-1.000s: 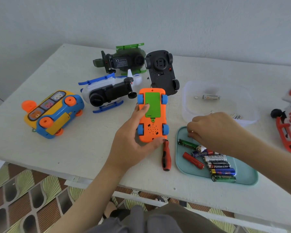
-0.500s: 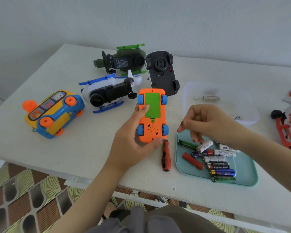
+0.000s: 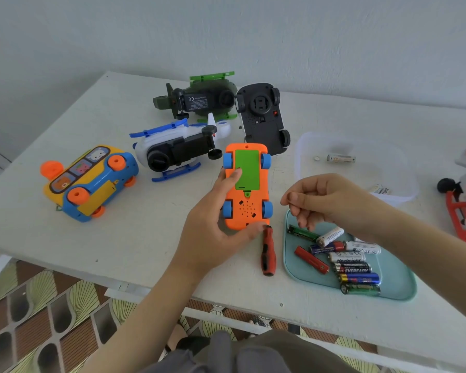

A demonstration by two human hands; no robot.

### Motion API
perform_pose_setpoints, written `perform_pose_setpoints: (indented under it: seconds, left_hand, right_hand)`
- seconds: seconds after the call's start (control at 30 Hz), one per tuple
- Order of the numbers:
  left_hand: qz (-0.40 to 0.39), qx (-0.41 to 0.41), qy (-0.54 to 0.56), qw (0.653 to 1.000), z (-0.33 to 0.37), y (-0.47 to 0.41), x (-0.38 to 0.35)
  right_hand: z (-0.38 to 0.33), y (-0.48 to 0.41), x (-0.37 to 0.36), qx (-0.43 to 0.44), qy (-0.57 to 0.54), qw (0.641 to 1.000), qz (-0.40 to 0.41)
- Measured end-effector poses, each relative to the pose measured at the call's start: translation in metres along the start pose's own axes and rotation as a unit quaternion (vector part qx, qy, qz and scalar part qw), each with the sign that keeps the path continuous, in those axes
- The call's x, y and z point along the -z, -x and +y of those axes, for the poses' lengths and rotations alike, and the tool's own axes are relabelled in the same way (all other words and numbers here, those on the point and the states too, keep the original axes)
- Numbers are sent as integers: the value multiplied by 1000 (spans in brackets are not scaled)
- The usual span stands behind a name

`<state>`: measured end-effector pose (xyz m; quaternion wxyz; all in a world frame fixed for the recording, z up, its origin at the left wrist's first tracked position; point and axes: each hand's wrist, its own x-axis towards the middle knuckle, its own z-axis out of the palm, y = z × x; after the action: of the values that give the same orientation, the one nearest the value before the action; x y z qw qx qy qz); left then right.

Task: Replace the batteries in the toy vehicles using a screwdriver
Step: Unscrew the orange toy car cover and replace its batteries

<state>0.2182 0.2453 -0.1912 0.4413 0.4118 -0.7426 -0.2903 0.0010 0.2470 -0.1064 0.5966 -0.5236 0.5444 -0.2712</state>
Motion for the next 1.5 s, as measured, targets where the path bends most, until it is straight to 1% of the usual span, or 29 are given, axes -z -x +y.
perform_pose_setpoints:
  seconds: [0.1, 0.27, 0.37, 0.5, 0.67, 0.77, 0.9, 1.0, 1.07, 1.1, 1.13, 1.23, 1.3, 1.33, 1.4, 1.43, 1.5]
  left_hand:
    - [-1, 2, 1, 1000, -1, 0, 0]
    - [-1, 1, -4, 1000, -2, -1, 0]
    - [-2, 0, 0, 1000, -3, 0, -1]
    - [-3, -2, -2, 1000, -4, 0, -1]
    - [0, -4, 0, 1000, -2, -1, -1]
    - [-1, -3, -3, 1000, -2, -1, -1]
    - [0, -3, -9, 1000, -1, -1, -1]
    - [4, -10, -9, 1000, 0, -1, -1]
    - [9, -15, -3, 1000, 1, -2, -1]
    - [12, -19, -2, 1000, 1, -2, -1]
    - [15, -21, -2, 1000, 1, -2, -1]
    - [20, -18, 3, 1000, -1, -1, -2]
    - [18, -14, -4, 1000, -2, -1, -3]
    - [13, -11, -7, 1000, -2, -1, -3]
    - [4, -5, -12, 1000, -2, -2, -3]
    - [3, -4, -14, 1000, -2, -2, -3]
    - [4, -5, -14, 1000, -2, -2, -4]
  right_hand:
    - [0, 0, 0, -14, -40, 999, 4]
    - [0, -2, 0, -40, -73, 996, 24]
    - [-2, -3, 0, -54, -116, 992, 14]
    - [-4, -1, -1, -45, -111, 993, 7]
    - [-7, -2, -3, -27, -113, 993, 21]
    - [-9, -4, -6, 4, -80, 997, 21]
    - [-15, -6, -13, 63, 2, 998, 20]
    - [-20, -10, -18, 110, 69, 991, 27]
    - [-22, -13, -22, 140, 135, 980, 48]
    - [-22, -14, -23, 162, 187, 967, 64]
    - [-24, -14, -25, 189, 249, 947, 77]
    - [-33, -12, -27, 262, 419, 865, 82]
    - [-38, -12, -30, 288, 503, 813, 62]
    - [-37, -14, -32, 304, 544, 780, 60]
    - [-36, -19, -36, 353, 608, 708, 67]
    - [-36, -19, -37, 367, 621, 689, 63]
    - [-33, -21, -37, 378, 639, 667, 64]
